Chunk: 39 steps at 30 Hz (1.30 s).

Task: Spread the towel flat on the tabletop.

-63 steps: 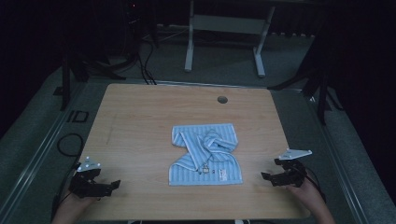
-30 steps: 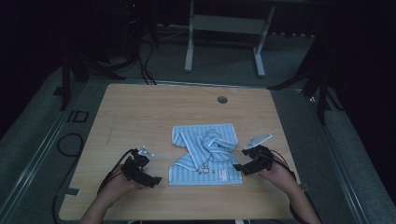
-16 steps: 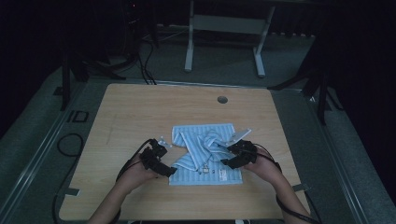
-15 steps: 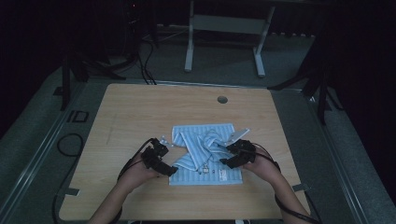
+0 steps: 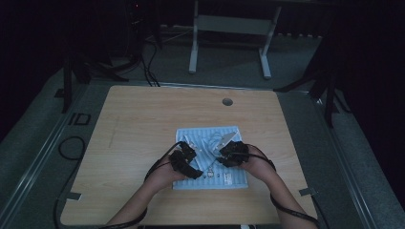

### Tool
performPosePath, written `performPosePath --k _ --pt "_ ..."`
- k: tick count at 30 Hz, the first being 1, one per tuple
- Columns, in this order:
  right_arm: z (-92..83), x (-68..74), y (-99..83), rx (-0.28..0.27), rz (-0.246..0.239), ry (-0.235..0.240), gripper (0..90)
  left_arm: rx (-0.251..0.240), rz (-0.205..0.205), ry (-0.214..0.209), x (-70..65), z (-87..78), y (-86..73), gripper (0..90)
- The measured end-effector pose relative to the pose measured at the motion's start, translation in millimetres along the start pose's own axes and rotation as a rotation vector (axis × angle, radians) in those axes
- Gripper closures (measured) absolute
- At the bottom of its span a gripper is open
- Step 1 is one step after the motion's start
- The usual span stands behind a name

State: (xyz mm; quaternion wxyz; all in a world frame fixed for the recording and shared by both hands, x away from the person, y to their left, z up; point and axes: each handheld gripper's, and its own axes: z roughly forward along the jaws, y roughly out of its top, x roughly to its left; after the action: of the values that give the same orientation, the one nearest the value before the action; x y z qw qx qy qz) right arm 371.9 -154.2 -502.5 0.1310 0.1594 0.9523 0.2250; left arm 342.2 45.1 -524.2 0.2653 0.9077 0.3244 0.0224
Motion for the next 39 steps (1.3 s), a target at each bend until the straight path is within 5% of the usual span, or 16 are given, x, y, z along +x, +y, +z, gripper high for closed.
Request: performPosePath --k 4,11,15,17,28,33,39 --pt "-0.4 -3.2 -2.2 0.007 0.019 -0.032 87.7 0.008 0.027 0.014 -7.0 11.3 9.0 32.8" --pt "-6.9 -5.7 -6.1 -0.04 0.045 -0.024 89.4 -0.055 0.024 0.063 -9.0 20.8 18.7 52.7" --pt "-11.8 -7.9 -10.3 -0.051 0.069 -0.026 89.4 -0.076 0.032 0.073 -8.8 21.7 19.3 79.4" --pt "-13.1 -8.8 -11.6 -0.056 0.068 -0.028 89.4 -0.081 0.044 0.084 -10.3 18.1 19.6 84.1" --pt "-30.1 -16.9 -20.8 -0.082 0.1 -0.069 89.4 -0.237 -0.002 0.127 -0.6 -48.6 12.4 85.3" --pt "-44.3 -26.1 -28.7 -0.088 0.127 -0.102 89.5 -0.257 -0.03 0.172 15.0 -78.5 5.8 85.3" --pt "-55.8 -36.4 -37.7 -0.11 0.183 -0.114 89.5 -0.268 -0.096 0.221 39.1 -92.9 -4.3 85.2"
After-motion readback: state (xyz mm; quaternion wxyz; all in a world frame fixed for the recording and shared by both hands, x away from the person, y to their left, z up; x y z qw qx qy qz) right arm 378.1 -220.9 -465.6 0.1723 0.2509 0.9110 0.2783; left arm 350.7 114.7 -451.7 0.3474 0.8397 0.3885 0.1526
